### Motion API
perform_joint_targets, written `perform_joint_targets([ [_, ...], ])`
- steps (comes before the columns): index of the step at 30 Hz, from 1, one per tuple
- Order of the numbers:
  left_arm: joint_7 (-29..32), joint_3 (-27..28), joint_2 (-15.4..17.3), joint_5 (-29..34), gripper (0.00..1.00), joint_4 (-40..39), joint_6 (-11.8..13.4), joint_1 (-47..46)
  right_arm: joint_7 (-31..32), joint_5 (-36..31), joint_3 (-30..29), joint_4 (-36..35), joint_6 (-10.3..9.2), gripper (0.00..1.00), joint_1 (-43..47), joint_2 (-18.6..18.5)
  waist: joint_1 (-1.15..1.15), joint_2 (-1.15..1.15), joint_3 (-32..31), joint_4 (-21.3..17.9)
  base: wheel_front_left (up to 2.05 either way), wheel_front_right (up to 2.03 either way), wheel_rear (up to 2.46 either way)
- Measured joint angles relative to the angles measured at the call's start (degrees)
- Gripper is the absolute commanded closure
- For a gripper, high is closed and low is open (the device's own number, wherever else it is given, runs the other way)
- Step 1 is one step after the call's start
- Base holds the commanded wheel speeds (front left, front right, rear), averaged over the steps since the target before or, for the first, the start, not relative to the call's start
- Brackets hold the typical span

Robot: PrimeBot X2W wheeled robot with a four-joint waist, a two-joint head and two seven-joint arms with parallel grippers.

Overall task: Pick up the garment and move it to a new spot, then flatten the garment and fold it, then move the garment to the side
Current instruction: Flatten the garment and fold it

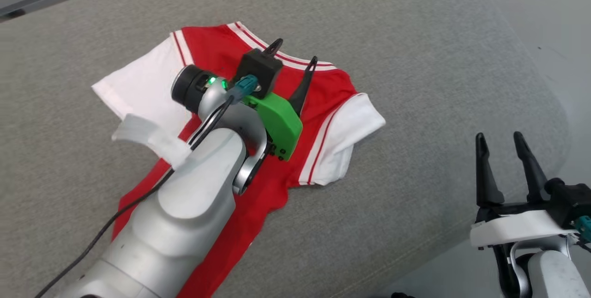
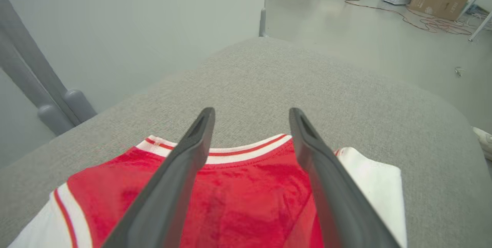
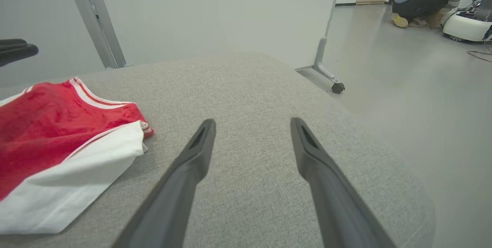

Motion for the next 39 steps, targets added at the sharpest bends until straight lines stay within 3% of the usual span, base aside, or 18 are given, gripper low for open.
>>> perform_joint_targets([
  [12, -2.4, 1.0, 5.8, -3.1, 0.0, -14.2, 3.4, 14.4, 0.0, -7.3, -3.1, -2.3, 0.01, 0.0, 0.0, 0.0, 0.0, 0.0, -3.2, 12.3, 0.0, 0.0, 0.0],
  [19, 1.6, -3.0, 4.9, -2.8, 0.0, -19.6, 2.6, 15.9, 0.0, -7.2, -1.6, -2.1, 0.01, 0.0, -0.8, 0.0, 0.0, 0.0, -4.5, 16.5, 0.0, 0.0, 0.0],
  [24, 5.1, -5.4, 2.9, -1.4, 0.0, -17.6, 1.3, 10.8, 0.0, -5.5, 0.3, -1.6, 0.0, 0.0, -1.8, 0.0, 0.0, 0.0, -4.7, 14.9, 0.0, 0.0, 0.0],
  [31, 9.0, -7.2, 2.1, 0.2, 0.0, -10.2, -0.1, 5.7, 0.0, -1.8, 1.2, -0.9, 0.0, 0.0, -1.5, -0.1, 0.0, 0.0, -4.1, 9.3, 0.0, 0.0, 0.0],
  [39, 11.6, -6.8, 5.2, 1.4, 0.0, 0.4, 0.6, 1.8, 0.0, 1.1, 1.4, -0.3, 0.0, 0.0, 0.0, -0.1, 0.0, 0.0, -1.7, 0.8, 0.0, 0.0, 0.0],
])
